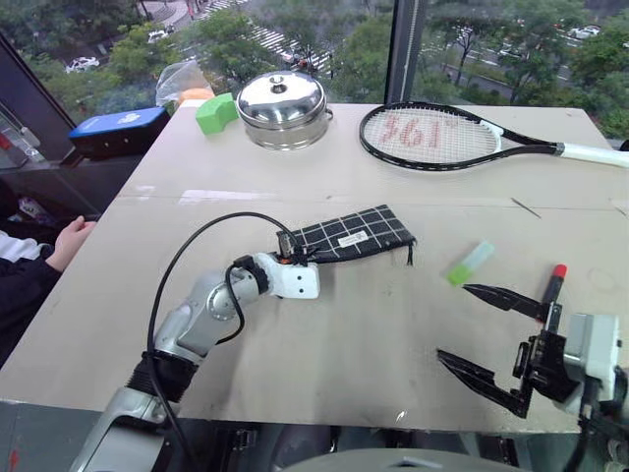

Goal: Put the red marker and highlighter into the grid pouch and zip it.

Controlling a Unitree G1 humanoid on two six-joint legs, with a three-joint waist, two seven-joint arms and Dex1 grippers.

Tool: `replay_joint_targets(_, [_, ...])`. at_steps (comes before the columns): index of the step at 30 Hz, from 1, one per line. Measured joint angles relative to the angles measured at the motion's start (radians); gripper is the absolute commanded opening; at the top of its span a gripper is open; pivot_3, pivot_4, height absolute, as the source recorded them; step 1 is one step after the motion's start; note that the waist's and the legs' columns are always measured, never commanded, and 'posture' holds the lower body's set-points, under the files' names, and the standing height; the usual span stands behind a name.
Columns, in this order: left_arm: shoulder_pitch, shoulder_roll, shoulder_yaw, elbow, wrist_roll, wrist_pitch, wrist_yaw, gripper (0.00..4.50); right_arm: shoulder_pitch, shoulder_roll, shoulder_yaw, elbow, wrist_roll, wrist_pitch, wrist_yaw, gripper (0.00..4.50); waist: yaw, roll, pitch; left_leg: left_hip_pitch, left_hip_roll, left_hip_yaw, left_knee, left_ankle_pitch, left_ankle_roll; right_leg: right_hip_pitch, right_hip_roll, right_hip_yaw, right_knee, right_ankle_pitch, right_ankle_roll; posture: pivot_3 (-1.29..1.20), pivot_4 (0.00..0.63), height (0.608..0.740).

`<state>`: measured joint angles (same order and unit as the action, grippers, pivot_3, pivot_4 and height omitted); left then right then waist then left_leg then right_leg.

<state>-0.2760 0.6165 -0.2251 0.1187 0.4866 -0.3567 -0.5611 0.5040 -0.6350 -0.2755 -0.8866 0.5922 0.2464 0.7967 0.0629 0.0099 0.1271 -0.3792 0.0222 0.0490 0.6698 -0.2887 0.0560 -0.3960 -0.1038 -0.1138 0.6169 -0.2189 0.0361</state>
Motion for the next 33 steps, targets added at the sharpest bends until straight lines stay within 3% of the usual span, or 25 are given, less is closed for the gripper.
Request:
replay_joint_targets(6, [0.051, -0.005, 0.036, -0.115, -0.166, 0.143, -0.131, 0.05, -0.270, -0.007, 0.193, 0.004, -0.132, 0.406, -0.353, 4.50, -0.021, -0.009, 0.005, -0.003, 0.000, -0.001, 0.000, 0.000, 0.000, -0.002, 0.001, -0.001, 0.000, 0.002, -0.003, 0.00, 0.150, 0.740])
replay_joint_targets(9, [0.056, -0.020, 0.032, -0.168, -0.205, 0.210, -0.162, 0.05, -0.497, 0.122, 0.242, 0.106, -0.044, 0.641, -0.462, 4.50, -0.025, -0.015, 0.009, -0.005, 0.000, -0.002, 0.000, 0.000, 0.000, -0.002, 0.004, -0.002, -0.001, 0.002, -0.003, 0.00, 0.150, 0.740])
replay_joint_targets(15, [0.059, -0.025, 0.029, -0.221, -0.225, 0.267, -0.173, 0.05, -0.757, 0.337, 0.190, 0.299, 0.009, 0.938, -0.648, 4.50, -0.024, -0.014, 0.011, -0.006, 0.000, -0.003, 0.000, 0.000, 0.000, -0.002, 0.006, -0.003, 0.000, 0.004, 0.000, 0.00, 0.150, 0.740])
replay_joint_targets(21, [0.085, -0.027, 0.028, -0.230, -0.226, 0.286, -0.153, 0.05, -0.836, 0.378, 0.112, 0.359, 0.031, 1.100, -0.693, 4.50, -0.032, -0.013, 0.012, -0.006, 0.000, -0.002, -0.001, 0.000, 0.000, -0.002, 0.007, -0.002, 0.000, 0.005, 0.001, 0.00, 0.150, 0.740])
replay_joint_targets(22, [0.085, -0.027, 0.029, -0.230, -0.226, 0.286, -0.152, 0.00, -0.837, 0.378, 0.110, 0.359, 0.031, 1.105, -0.694, 4.11, -0.034, -0.013, 0.012, -0.005, 0.000, -0.002, -0.001, 0.000, 0.000, -0.002, 0.008, -0.002, 0.000, 0.004, 0.001, 0.00, 0.150, 0.740])
replay_joint_targets(24, [0.085, -0.028, 0.028, -0.228, -0.226, 0.284, -0.149, 0.00, -0.837, 0.378, 0.110, 0.359, 0.031, 1.116, -0.695, 3.83, -0.039, -0.013, 0.012, -0.005, 0.000, -0.002, -0.001, 0.000, 0.000, -0.002, 0.008, -0.002, 0.001, 0.004, 0.001, 0.00, 0.150, 0.740])
replay_joint_targets(27, [0.087, -0.035, 0.027, -0.219, -0.225, 0.275, -0.130, 0.00, -0.836, 0.397, 0.101, 0.362, 0.027, 1.150, -0.700, 2.65, -0.050, -0.013, 0.012, -0.005, 0.000, -0.002, -0.001, 0.000, 0.000, -0.002, 0.008, -0.001, 0.002, 0.004, 0.001, 0.00, 0.150, 0.740])
replay_joint_targets(33, [0.087, -0.035, 0.026, -0.212, -0.225, 0.261, -0.122, 0.00, -0.839, 0.561, -0.049, 0.371, 0.045, 1.238, -0.730, 2.65, -0.049, -0.013, 0.012, -0.005, 0.000, -0.002, -0.001, 0.000, 0.000, -0.003, 0.009, -0.001, 0.003, 0.004, 0.001, 0.00, 0.150, 0.740])
